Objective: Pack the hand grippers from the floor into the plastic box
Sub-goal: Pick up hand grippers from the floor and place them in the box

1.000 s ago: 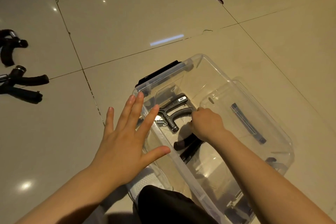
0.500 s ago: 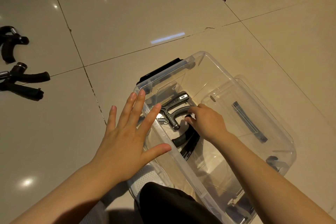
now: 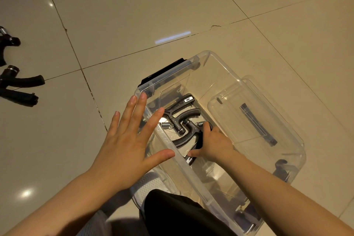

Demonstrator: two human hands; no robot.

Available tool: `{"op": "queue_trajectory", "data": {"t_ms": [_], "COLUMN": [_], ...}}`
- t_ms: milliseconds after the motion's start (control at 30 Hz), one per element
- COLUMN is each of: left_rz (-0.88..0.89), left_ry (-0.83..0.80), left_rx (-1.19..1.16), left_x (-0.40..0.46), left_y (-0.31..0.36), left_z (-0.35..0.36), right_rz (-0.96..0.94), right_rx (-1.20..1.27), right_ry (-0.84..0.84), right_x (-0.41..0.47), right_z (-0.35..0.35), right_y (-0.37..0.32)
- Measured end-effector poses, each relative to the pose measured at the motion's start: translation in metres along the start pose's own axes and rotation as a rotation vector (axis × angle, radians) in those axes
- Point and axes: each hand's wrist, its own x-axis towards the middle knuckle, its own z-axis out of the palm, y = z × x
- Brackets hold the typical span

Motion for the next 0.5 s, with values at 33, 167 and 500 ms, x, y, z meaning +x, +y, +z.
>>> {"op": "queue_trajectory", "data": {"t_ms": [33, 167, 500], "left_rz": [-0.002, -0.002, -0.012], "left_ry": [0.001, 0.006, 0.007], "left_rx": [-0.004, -0.009, -0.031], "left_x": [-0.0001, -0.0003, -0.001], "left_y": [0.0, -0.0003, 0.0001], "left_z": [0.0002, 0.0013, 0.001], "right_rz": [0.004, 0.007, 0.025], "right_rx": [-0.006, 0.011, -0.041], "right_ry": [0.021, 0.04, 0.026], "right_x": [-0.0004, 0.001, -0.0011], "right_z": [0.0013, 0.0022, -0.0073], "right_y": [0.0005, 0.0025, 0.0011]}}
